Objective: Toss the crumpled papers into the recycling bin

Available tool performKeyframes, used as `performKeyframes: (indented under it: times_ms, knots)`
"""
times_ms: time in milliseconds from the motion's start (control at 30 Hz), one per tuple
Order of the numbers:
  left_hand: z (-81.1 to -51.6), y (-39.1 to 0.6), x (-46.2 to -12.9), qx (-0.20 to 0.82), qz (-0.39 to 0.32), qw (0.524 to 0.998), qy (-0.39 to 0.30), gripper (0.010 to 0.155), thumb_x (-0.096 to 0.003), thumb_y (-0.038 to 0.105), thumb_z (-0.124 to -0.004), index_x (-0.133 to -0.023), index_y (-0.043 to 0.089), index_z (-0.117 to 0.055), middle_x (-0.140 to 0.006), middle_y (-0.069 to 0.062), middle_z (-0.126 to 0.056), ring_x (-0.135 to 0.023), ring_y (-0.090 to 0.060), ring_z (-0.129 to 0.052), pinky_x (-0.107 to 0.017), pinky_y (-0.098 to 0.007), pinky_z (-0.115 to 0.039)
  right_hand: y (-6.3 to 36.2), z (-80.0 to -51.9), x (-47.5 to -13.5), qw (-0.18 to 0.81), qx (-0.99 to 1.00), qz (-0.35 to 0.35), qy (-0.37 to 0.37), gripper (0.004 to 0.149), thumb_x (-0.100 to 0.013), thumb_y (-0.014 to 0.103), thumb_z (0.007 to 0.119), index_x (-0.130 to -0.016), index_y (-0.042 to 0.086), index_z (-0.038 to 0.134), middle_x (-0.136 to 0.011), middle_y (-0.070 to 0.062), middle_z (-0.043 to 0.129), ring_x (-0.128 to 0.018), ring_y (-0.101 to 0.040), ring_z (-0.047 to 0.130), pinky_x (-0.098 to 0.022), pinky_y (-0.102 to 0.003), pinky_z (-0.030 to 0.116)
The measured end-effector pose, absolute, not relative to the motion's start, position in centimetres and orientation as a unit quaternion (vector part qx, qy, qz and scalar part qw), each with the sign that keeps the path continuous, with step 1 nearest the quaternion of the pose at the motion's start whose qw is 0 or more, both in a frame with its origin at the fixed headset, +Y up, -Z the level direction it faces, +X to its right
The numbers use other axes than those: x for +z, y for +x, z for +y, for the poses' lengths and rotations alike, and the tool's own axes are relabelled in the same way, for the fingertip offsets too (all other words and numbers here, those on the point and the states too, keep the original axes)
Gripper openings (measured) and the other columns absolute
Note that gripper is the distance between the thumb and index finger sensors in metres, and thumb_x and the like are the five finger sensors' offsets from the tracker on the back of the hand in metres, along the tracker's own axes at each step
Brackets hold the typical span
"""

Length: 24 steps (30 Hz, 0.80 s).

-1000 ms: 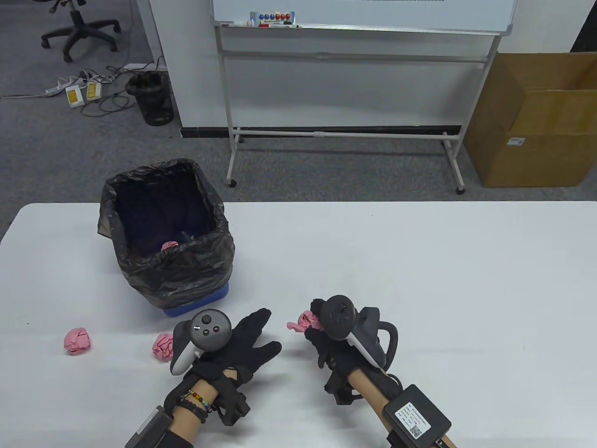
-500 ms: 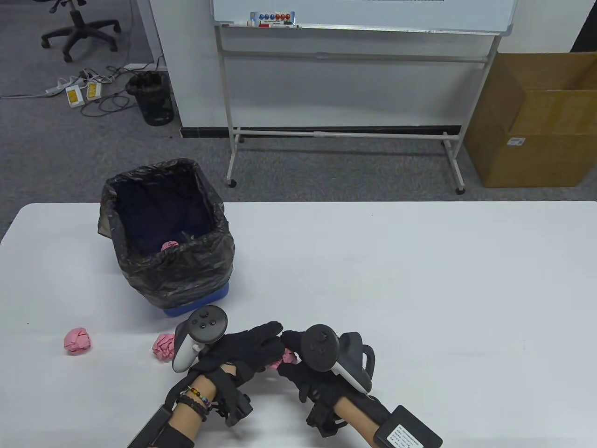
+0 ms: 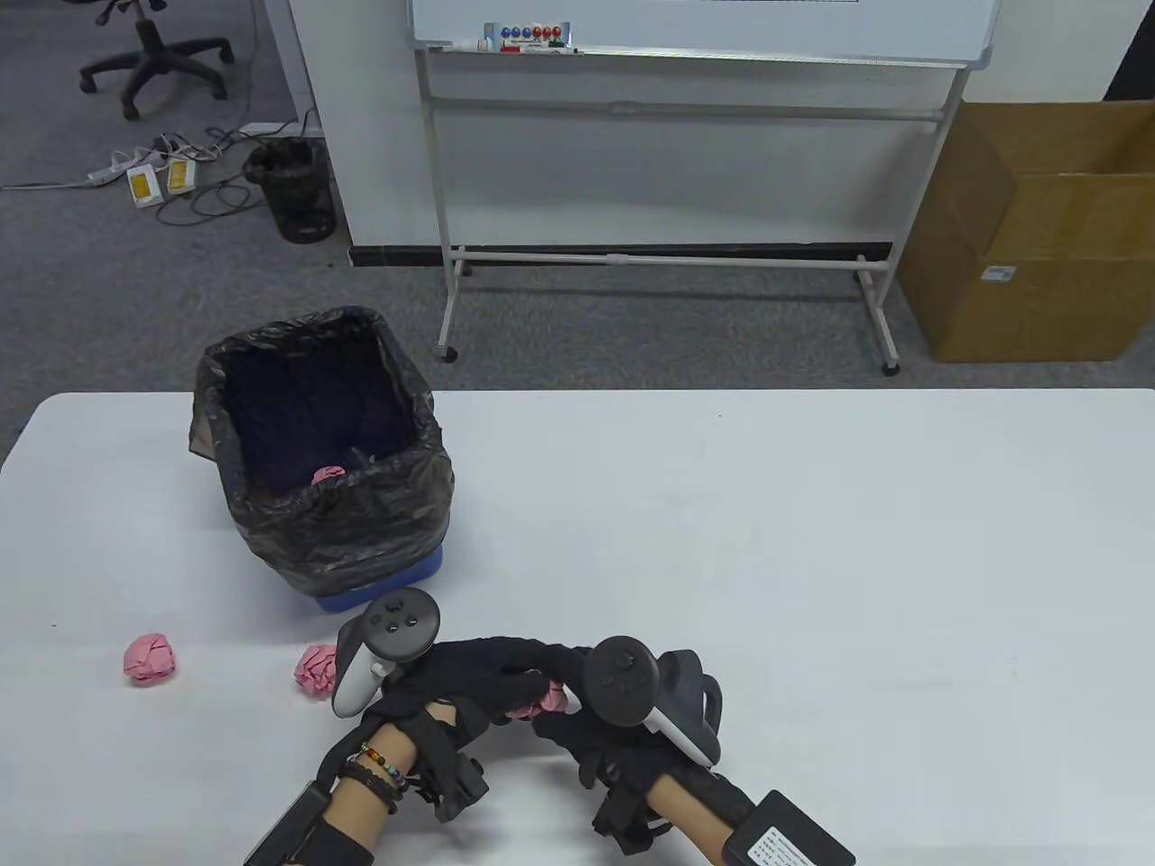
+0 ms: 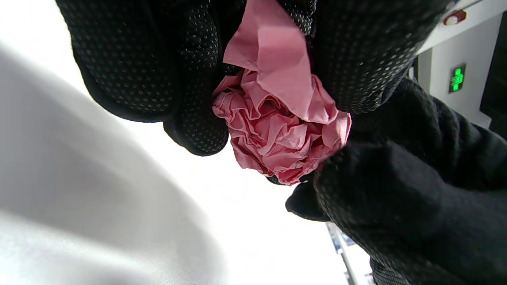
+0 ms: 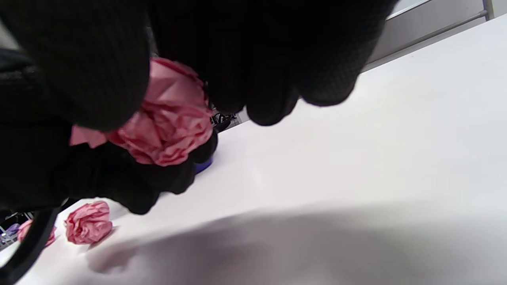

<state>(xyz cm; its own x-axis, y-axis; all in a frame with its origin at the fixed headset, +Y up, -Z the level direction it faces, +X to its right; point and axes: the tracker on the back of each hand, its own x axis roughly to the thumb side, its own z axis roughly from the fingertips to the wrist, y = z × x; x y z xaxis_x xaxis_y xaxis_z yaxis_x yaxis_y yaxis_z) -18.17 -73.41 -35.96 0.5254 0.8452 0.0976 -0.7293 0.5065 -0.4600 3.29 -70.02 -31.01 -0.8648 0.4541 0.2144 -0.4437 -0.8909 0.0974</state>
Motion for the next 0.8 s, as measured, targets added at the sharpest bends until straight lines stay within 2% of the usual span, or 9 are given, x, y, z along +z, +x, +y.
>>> performKeyframes:
  times_ms: [267, 467, 600, 800]
  knots:
    - [-71.8, -18.6, -36.1, 0.392, -0.143, 0.896, -0.149, 0.058, -0.0418, 0.047, -0.091, -0.092, 0.018, -0.084, -0.091, -0.014, -0.095, -0.069, -0.028, -0.111, -0.049, -0.045, -0.095, 4.7, -70.4, -30.7, 0.193, 0.975, 0.006, 0.112, 0.084, -0.028, 0.056, 0.09, -0.102, 0.03, 0.061, -0.107, 0.001, 0.073, -0.099, -0.029, 0.081, -0.067, -0.046, 0.074]
    - [-69.9, -18.7, -36.3, 0.351, -0.132, 0.919, -0.119, 0.058, -0.0413, 0.047, -0.092, -0.092, 0.018, -0.084, -0.091, -0.013, -0.095, -0.07, -0.028, -0.111, -0.049, -0.044, -0.096, 5.4, -70.3, -30.4, 0.159, 0.981, -0.009, 0.112, 0.091, -0.028, 0.059, 0.087, -0.106, 0.032, 0.05, -0.115, -0.001, 0.057, -0.108, -0.033, 0.064, -0.073, -0.051, 0.063]
    - [-67.4, -18.7, -36.9, 0.334, -0.128, 0.93, -0.091, 0.058, -0.041, 0.046, -0.092, -0.092, 0.019, -0.084, -0.092, -0.013, -0.095, -0.071, -0.028, -0.11, -0.05, -0.044, -0.095, 5.6, -70.1, -30.1, 0.144, 0.983, -0.022, 0.113, 0.093, -0.028, 0.061, 0.085, -0.107, 0.033, 0.044, -0.118, -0.002, 0.048, -0.11, -0.035, 0.056, -0.075, -0.052, 0.058]
    - [-61.1, -19.1, -38.3, 0.304, -0.134, 0.943, 0.001, 0.059, -0.0408, 0.047, -0.091, -0.092, 0.02, -0.083, -0.093, -0.011, -0.094, -0.074, -0.027, -0.109, -0.052, -0.044, -0.094, 6.1, -69.6, -29.9, 0.123, 0.986, -0.038, 0.11, 0.096, -0.028, 0.064, 0.084, -0.108, 0.034, 0.038, -0.119, -0.001, 0.041, -0.112, -0.035, 0.05, -0.076, -0.053, 0.055]
